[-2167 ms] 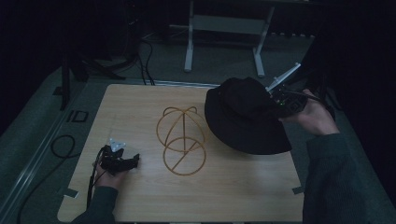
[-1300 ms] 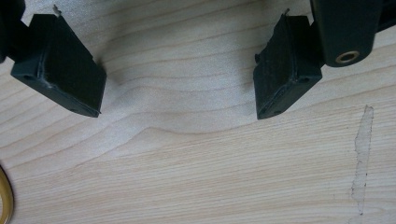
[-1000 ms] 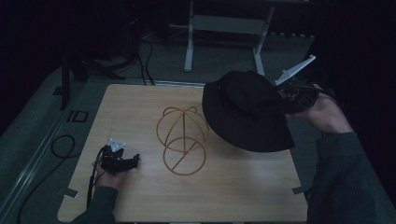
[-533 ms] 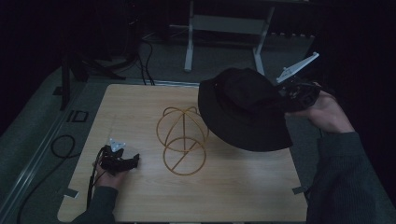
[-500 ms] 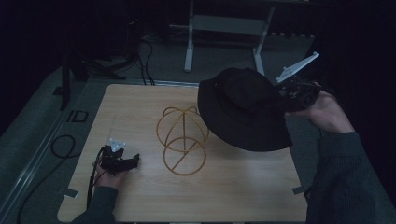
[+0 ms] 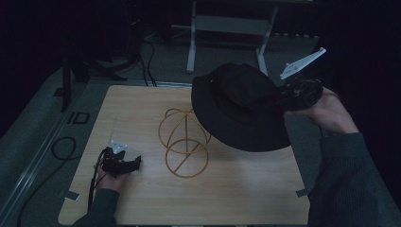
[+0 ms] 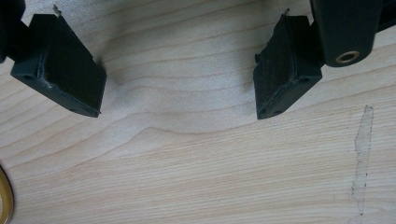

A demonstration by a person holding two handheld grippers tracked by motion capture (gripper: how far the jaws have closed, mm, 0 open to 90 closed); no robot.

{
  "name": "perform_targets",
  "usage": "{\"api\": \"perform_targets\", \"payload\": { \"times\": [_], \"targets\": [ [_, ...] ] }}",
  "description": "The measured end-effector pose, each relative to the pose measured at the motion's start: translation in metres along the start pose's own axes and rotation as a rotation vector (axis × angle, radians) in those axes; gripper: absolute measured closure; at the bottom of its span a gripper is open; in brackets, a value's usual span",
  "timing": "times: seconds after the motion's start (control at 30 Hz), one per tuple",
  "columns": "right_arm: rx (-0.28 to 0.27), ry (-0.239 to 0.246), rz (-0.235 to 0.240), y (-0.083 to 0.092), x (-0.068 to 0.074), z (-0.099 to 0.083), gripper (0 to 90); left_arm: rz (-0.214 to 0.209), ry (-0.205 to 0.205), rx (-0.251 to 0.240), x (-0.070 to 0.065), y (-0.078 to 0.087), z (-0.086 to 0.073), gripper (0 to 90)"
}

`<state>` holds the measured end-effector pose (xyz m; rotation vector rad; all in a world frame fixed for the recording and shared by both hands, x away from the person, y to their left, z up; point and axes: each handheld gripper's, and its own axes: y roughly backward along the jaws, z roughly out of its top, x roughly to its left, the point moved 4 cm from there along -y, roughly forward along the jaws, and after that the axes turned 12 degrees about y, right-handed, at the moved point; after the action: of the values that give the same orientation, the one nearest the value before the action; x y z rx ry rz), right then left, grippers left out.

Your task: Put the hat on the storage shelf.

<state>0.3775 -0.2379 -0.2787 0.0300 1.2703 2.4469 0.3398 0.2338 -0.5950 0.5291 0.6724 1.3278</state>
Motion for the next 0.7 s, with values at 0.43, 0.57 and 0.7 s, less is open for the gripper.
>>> {"api": "perform_targets", "payload": {
  "times": [0.43,0.57,0.7],
  "targets": [
    [-0.037,0.035,0.048,-0.008,0.008,0.015,87.1,0.0,0.0,0.001,0.0,0.0,0.0,17.5],
    [-0.053,0.055,0.07,-0.014,0.013,0.024,87.1,0.0,0.0,0.001,0.0,0.0,0.0,17.5],
    [-0.042,0.083,0.091,-0.024,0.018,0.034,87.1,0.0,0.0,0.001,0.0,0.0,0.0,17.5]
  ]
}}
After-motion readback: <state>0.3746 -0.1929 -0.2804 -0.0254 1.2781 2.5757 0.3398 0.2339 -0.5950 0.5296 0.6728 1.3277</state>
